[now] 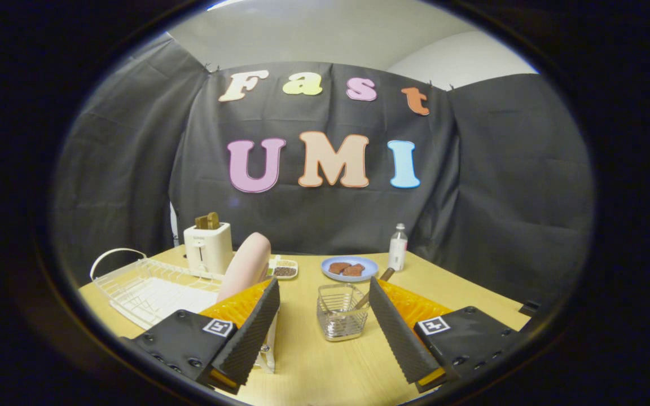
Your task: Take the plate from the dish rack, then take the spoon from the basket and place it into the plate.
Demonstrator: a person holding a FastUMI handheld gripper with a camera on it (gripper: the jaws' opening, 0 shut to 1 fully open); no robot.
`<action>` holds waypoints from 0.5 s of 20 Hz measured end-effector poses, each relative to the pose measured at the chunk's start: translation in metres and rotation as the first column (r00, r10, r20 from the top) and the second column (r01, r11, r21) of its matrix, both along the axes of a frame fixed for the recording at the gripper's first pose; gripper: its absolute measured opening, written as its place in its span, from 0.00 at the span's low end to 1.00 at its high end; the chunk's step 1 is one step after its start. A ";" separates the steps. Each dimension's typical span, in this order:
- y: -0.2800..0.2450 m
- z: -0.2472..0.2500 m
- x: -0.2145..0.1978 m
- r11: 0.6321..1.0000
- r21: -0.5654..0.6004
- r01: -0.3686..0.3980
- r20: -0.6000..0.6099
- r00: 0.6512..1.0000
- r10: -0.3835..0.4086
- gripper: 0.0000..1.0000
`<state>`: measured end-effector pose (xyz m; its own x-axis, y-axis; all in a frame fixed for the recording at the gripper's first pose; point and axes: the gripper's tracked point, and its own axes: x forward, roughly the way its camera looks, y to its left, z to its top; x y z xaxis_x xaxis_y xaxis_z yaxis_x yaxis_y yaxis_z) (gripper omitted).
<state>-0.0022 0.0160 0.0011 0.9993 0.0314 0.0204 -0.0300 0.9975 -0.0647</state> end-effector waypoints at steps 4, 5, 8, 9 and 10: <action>-0.002 0.005 0.000 1.000 -0.007 0.017 0.005 1.000 -0.017 1.00; -0.004 0.005 0.001 1.000 -0.012 0.028 0.003 1.000 -0.028 1.00; -0.003 0.023 0.005 0.997 -0.040 0.067 0.013 0.998 -0.066 1.00; -0.002 0.030 0.008 0.995 -0.050 0.081 0.014 0.997 -0.080 1.00; -0.001 0.035 0.012 0.993 -0.064 0.103 0.009 0.995 -0.103 1.00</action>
<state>0.0093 0.0149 0.0363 0.9972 -0.0703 0.0271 0.0733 0.9890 -0.1284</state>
